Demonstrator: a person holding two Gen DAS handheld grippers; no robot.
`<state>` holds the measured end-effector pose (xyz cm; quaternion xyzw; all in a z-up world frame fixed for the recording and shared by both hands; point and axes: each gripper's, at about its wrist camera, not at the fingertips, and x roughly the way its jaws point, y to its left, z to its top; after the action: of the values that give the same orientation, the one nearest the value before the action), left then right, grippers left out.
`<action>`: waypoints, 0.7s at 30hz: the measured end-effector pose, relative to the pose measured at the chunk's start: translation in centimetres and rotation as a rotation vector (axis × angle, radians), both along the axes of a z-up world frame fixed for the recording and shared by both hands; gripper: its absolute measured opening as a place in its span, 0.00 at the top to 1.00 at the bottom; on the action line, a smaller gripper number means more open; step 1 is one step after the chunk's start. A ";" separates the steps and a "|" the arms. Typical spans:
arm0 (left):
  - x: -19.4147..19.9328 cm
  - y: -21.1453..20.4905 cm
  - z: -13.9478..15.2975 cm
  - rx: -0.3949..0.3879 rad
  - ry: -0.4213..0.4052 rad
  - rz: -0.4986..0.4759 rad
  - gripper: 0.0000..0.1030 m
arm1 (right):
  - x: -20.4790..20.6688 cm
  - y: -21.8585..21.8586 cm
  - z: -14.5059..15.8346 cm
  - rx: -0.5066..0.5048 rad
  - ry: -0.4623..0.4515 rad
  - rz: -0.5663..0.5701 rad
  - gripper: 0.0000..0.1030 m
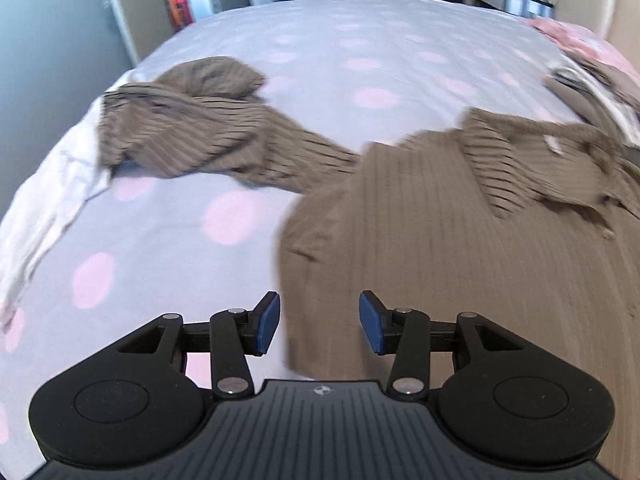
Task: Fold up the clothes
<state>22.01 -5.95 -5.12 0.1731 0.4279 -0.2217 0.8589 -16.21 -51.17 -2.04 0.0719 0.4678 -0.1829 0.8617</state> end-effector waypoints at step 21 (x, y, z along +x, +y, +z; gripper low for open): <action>7.5 0.3 -3.6 -0.062 0.052 0.060 1.00 | 18.7 9.5 -7.4 0.099 0.120 0.262 0.65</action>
<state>29.52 -5.66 -8.73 0.1278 0.4482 -0.2134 0.8586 2.46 -41.65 -9.44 0.0416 0.5324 -0.0497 0.8440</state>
